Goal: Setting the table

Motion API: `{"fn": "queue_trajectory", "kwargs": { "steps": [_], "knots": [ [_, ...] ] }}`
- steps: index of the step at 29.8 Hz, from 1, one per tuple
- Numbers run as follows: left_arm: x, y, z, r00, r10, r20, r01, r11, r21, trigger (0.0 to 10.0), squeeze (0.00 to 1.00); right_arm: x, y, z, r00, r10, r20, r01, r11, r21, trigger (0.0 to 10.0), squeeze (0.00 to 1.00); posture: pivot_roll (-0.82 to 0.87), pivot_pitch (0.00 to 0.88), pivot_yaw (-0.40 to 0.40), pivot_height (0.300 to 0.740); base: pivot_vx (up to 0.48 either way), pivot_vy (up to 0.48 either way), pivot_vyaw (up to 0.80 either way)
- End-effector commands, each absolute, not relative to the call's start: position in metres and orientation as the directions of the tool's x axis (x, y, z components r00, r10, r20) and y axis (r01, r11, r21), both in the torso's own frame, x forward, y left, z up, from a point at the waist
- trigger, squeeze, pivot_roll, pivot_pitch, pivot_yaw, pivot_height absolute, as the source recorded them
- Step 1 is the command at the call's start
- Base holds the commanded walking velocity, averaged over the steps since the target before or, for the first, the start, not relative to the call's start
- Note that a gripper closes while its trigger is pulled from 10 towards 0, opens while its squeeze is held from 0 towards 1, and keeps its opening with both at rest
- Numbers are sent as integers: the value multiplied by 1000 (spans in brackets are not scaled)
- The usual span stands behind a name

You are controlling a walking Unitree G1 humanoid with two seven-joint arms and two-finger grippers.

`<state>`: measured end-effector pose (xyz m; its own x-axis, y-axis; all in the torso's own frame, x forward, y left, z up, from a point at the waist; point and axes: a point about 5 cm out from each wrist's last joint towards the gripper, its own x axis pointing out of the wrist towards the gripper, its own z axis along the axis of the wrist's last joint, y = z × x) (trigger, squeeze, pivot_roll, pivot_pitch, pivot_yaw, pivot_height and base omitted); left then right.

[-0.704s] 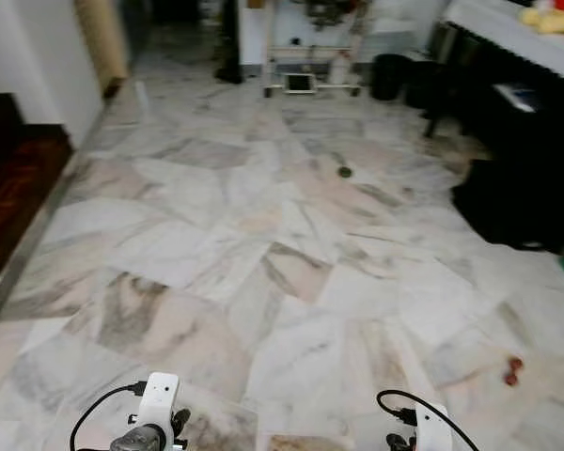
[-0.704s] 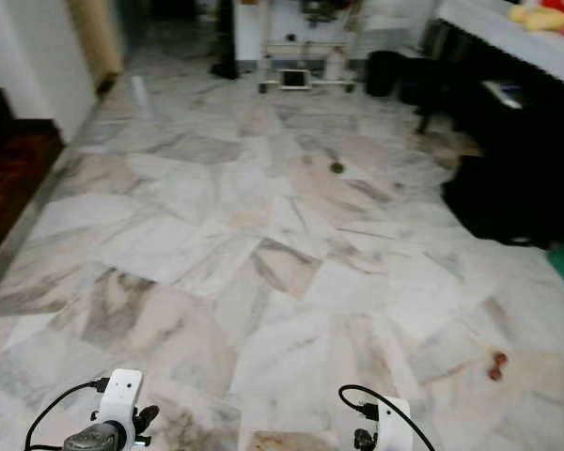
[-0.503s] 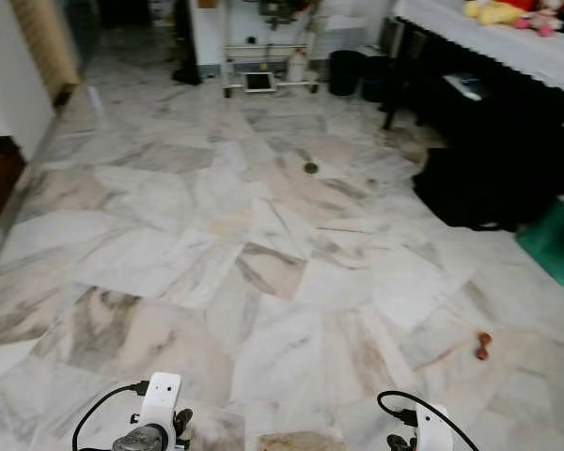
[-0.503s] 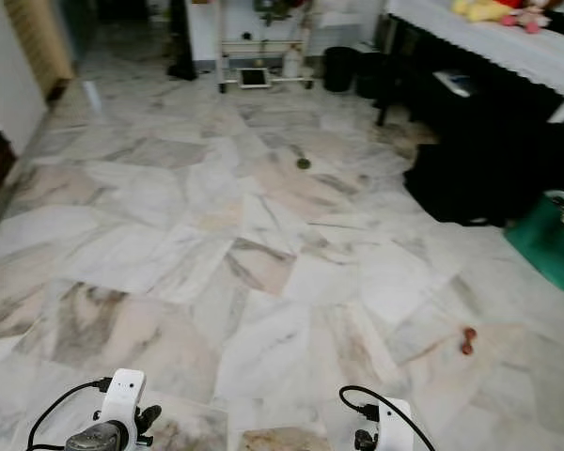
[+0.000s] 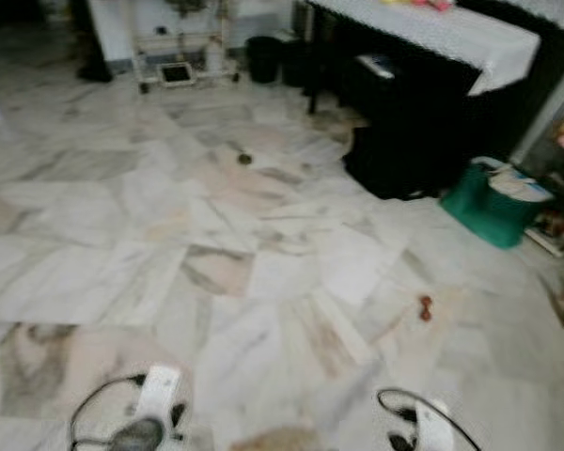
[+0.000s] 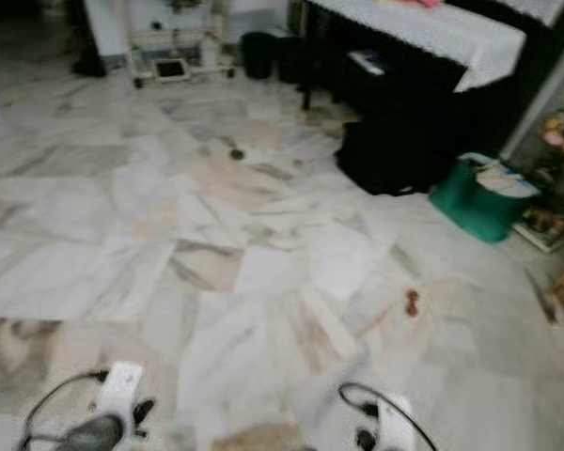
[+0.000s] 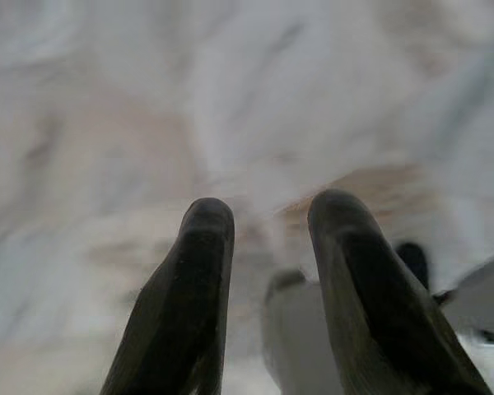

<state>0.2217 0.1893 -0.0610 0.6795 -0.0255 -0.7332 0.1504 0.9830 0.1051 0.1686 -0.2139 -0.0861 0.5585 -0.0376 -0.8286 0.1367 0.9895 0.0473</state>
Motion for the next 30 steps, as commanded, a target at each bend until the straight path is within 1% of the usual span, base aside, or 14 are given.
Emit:
{"fn": "queue_trajectory", "kwargs": {
  "steps": [1, 16, 30],
  "knots": [
    [216, 198, -63, 665, -6, -747, 154, 979, 130, 10000, 0, 162, -210, -90, 538, -34, -842, 154, 986, 59, 10000, 0, 147, 0, -68, 670, 0, 0, -638],
    [218, 196, -62, 669, -17, -744, 159, 980, 121, 10000, 0, 162, -211, -90, 541, -53, -839, 175, 983, 51, 10000, 0, 148, 0, -70, 670, 0, 0, -640],
    [217, 196, -63, 662, -23, -750, 164, 980, 115, 10000, 0, 163, -211, -89, 542, -46, -839, 166, 985, 52, 10000, 0, 147, 0, -70, 666, 0, 0, -500]
  ]
}}
